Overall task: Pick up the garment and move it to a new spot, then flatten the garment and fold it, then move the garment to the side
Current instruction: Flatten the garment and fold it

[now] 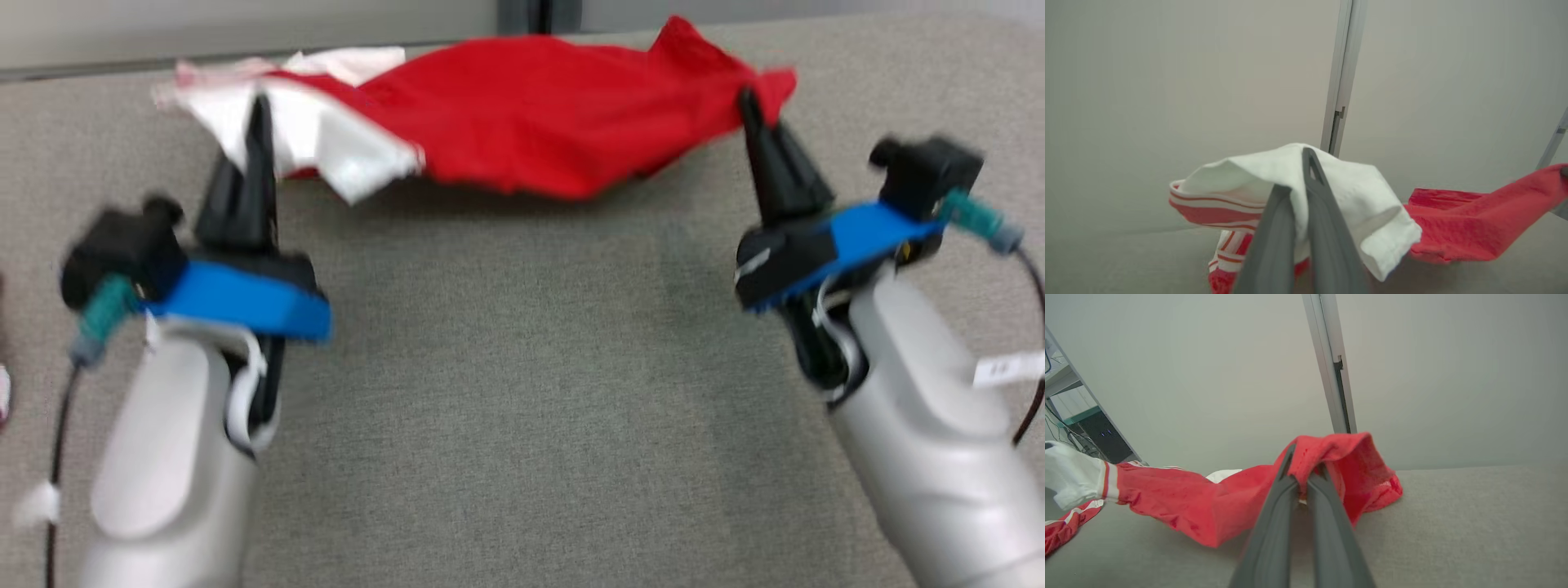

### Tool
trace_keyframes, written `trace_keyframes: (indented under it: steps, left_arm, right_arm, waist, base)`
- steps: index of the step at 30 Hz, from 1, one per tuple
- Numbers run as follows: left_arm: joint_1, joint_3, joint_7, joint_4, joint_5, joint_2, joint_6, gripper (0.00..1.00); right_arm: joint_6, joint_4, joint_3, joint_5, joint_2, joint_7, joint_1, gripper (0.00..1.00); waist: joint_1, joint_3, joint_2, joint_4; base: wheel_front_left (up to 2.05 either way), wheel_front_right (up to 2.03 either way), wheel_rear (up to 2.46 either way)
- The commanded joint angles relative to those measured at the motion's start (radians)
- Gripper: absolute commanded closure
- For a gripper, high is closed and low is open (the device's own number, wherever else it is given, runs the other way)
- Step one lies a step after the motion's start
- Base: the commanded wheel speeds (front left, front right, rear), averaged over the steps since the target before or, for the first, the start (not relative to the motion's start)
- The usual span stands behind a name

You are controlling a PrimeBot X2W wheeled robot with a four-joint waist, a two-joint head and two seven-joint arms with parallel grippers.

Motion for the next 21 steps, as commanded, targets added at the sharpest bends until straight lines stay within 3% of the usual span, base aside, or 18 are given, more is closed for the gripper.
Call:
trace_keyframes:
  steps: [1,10,21]
  left_arm:
    - [0.064,0.013,0.000,-0.022,0.008,-0.012,0.003,1.00]
    - [0.424,0.071,0.000,-0.114,0.031,-0.101,-0.001,1.00]
    - [0.709,0.058,0.000,-0.132,0.031,-0.146,-0.003,1.00]
  right_arm:
    - [0.000,-0.016,0.003,0.004,0.002,0.000,0.062,1.00]
    - [0.000,-0.073,-0.014,0.037,-0.012,0.000,0.388,1.00]
    - [0.000,-0.087,-0.047,0.031,0.001,0.000,0.702,1.00]
  waist:
    - [0.0002,-0.034,0.0001,-0.017]
    - [0.0002,-0.152,0.0001,-0.003]
    - [0.0002,-0.308,0.0001,0.013]
  base:
    - [0.00,0.00,0.00]
    - [0.00,0.00,0.00]
    - [0.00,0.00,0.00]
